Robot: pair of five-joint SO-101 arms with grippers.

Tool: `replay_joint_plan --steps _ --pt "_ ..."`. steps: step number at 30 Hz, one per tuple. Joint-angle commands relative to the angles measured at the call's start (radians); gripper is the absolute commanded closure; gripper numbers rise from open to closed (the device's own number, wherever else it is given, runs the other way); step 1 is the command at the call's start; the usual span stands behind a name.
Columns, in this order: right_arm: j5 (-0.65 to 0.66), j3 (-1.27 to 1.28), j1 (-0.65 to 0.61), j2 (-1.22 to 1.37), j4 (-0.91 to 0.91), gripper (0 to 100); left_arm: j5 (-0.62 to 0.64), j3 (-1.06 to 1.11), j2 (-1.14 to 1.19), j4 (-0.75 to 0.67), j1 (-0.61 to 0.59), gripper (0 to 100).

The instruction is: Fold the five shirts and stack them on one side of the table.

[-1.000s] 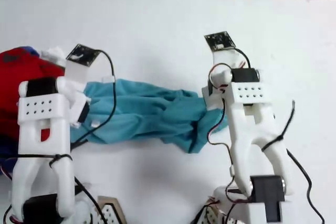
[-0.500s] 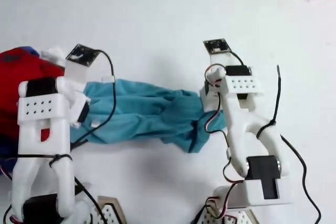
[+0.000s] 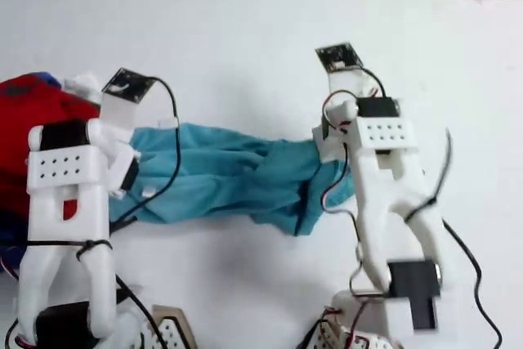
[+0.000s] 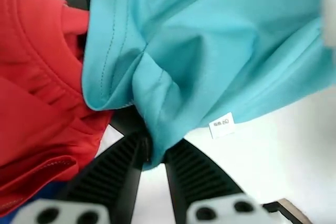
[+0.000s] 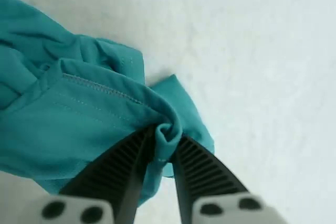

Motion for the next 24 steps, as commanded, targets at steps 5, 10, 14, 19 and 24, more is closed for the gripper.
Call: replay_joint_plan --steps 5,10,14,19,24 --pt "0.054 -0.066 0.067 -0.248 0.067 97.8 -0.002 -0.252 -0.026 0.121 -0.002 98" --pt "0.074 -0.152 0.127 -0.435 0.041 97.8 0.000 -0.498 -0.026 0.238 -0.002 98" --pt "0.120 -0.242 0.130 -0.564 0.035 97.8 0.002 -0.723 -0.028 0.313 -0.002 98" --pt "0.126 -0.345 0.131 -0.619 0.002 97.8 0.058 -0.929 -0.028 0.315 -0.002 98" --pt "0.126 -0.497 0.133 -0.625 -0.008 97.9 0.084 -1.059 -0.029 0.316 0.023 98"
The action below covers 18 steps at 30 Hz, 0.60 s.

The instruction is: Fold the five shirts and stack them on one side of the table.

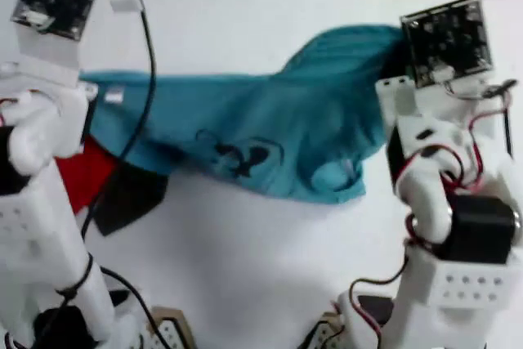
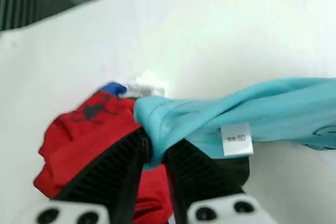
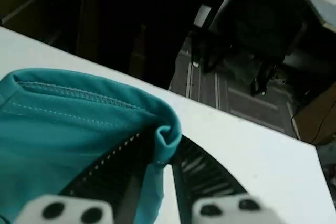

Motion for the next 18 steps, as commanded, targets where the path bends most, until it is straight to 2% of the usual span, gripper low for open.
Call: replay_joint_plan --steps 1,9,18 --pt "0.008 -0.143 0.016 -0.031 -0.022 97.9 0.015 -0.107 -0.031 0.017 0.021 98" --pt "0.006 -0.342 0.104 -0.033 0.004 97.9 0.015 -0.134 -0.210 0.015 0.092 98" --pt "0.006 -0.578 0.104 -0.090 0.108 97.9 0.015 -0.136 -0.376 -0.002 0.091 98"
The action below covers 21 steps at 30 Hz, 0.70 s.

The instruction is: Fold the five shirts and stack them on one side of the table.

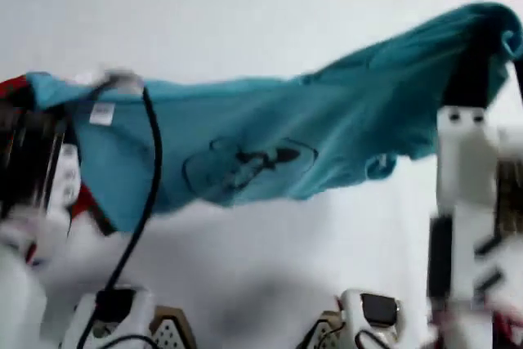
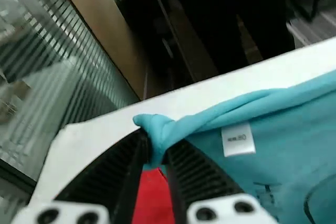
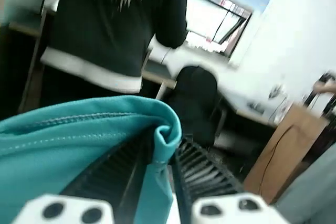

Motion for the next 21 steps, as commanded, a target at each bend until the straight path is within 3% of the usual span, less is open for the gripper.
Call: replay_joint_plan --steps 1,17,21 --pt "0.008 -0.091 0.013 -0.054 0.013 97.9 0.011 -0.025 -0.052 -0.005 0.008 98" --pt "0.057 -0.133 0.016 -0.107 0.035 97.9 0.012 -0.015 -0.112 -0.035 0.011 98" --pt "0.061 -0.095 0.016 -0.079 0.038 97.9 0.012 0.124 -0.104 -0.048 0.012 98"
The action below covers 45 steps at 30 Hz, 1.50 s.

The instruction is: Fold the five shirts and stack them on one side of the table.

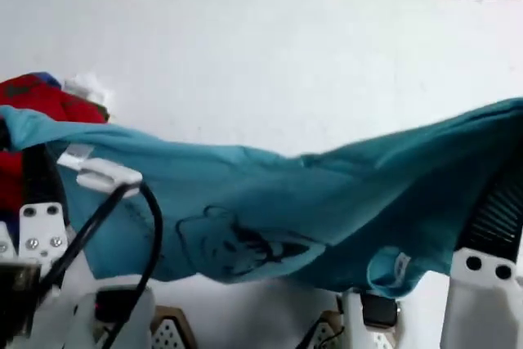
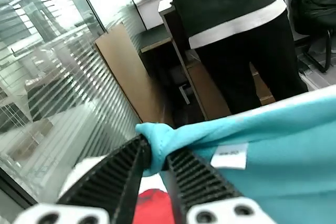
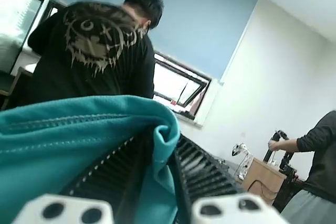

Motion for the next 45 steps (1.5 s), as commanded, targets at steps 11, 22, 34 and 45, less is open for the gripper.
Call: replay_joint_plan --steps 11,22,34,45 --pt "0.018 -0.023 0.084 0.036 -0.042 97.9 0.087 0.193 0.009 -0.011 0.098 98" --pt "0.018 -0.011 0.077 0.019 0.007 97.9 0.087 0.182 0.002 0.025 0.097 98" --pt "0.015 0.376 0.076 0.397 -0.183 97.9 0.087 0.581 0.259 -0.399 0.103 98" --pt "0.009 0.365 0.076 0.800 -0.533 97.9 0.087 0.262 0.786 -0.529 0.103 98"
